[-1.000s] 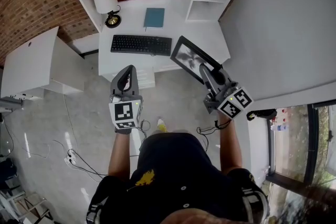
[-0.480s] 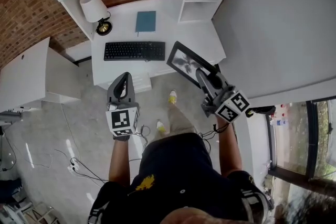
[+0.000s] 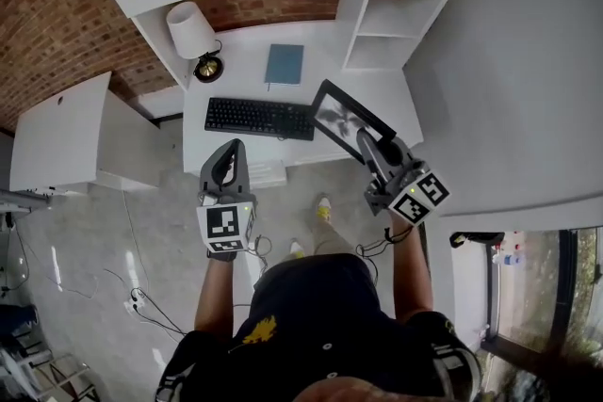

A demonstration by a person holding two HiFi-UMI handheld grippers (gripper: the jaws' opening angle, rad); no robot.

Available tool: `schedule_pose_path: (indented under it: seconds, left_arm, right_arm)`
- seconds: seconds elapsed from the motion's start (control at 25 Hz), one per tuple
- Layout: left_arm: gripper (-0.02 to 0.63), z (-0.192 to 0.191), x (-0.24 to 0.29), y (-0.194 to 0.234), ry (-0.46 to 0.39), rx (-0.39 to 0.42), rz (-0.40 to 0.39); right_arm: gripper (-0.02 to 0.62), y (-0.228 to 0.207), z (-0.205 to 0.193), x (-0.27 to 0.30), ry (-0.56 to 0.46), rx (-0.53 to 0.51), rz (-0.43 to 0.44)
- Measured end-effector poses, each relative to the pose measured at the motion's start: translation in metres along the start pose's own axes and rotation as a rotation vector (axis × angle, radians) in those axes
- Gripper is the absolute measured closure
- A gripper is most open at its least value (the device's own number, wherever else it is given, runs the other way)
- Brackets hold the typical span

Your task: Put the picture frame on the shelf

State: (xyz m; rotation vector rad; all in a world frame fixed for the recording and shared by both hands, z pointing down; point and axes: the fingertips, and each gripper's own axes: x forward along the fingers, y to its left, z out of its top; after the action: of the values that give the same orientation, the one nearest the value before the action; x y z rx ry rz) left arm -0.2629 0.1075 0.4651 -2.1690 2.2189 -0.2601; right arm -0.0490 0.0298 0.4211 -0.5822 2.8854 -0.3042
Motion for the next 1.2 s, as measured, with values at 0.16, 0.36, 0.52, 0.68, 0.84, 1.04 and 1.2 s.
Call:
schedule_pose_path:
  seconds: [0.16,0.36,0.52,0.68,0.84,1.04,1.2]
  left_arm:
    - [0.589,0.022,0.045,0.000,-0.024,0.006,-0.019]
    - [0.589,0.025,0.093,-0.014,-0.041,-0.008,-0.039]
    - [0.589,0.027,0.125,-0.020,-0.036,-0.010,-0.039]
    - [0.589,0.036,0.153,-0.029,-0.029,-0.006,-0.046]
    - [0.589,0.048,0.180,-0.033,-0.039,-0.002,-0.044]
    - [0.589,0.052,0.209,-0.046,-0.042,-0.021,-0.025]
    - [0.589,0.054,0.233,-0.055,-0.022,-0.017,-0.021]
  right_arm:
    - [0.580,-0.030,0.018,0.024,-0.016,-0.010,0.020]
    - [0.580,-0.074,0.029,0.030,-0.015,-0.023,0.002]
    - [0.580,-0.107,0.039,0.037,-0.019,-0.031,0.002]
    - [0.580,-0.141,0.050,0.043,-0.034,-0.016,-0.006]
    - [0.580,-0.168,0.058,0.049,-0.040,-0.011,-0.002]
    - [0.580,-0.201,0.064,0.048,-0.044,-0.010,0.001]
    - [0.580,-0.227,0.071,0.052,-0.055,0.003,0.009]
